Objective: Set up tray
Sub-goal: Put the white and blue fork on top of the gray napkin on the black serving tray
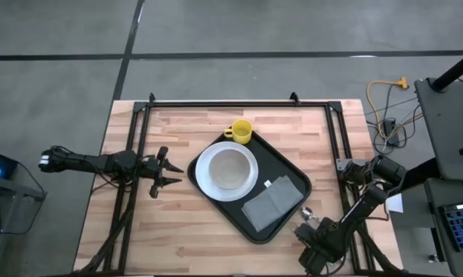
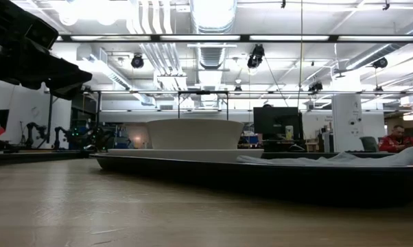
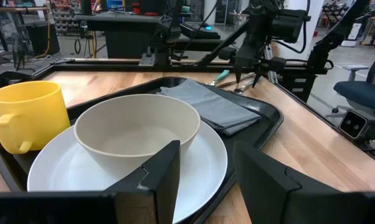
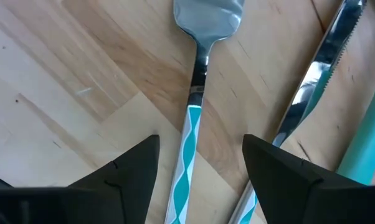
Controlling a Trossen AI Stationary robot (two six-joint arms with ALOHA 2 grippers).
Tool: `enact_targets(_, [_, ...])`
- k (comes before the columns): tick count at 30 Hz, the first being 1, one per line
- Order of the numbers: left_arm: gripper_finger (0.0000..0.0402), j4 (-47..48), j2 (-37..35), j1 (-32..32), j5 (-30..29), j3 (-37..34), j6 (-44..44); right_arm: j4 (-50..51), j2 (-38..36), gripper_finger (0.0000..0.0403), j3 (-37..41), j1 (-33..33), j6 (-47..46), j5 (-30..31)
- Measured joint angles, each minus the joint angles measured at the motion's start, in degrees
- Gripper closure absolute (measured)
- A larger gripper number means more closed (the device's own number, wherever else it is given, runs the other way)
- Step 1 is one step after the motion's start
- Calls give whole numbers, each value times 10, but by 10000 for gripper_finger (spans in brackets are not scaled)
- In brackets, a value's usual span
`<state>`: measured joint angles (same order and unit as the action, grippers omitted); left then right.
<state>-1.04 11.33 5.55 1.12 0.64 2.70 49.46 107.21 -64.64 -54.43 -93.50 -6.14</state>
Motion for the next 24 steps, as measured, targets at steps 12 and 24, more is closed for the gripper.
enact_targets(12, [266,0,0,0,0,0,0,-10,1,254,1,0,-12,-14])
enact_targets(24, [266,0,0,0,0,0,0,-19,-3,383,2,10,33,-20])
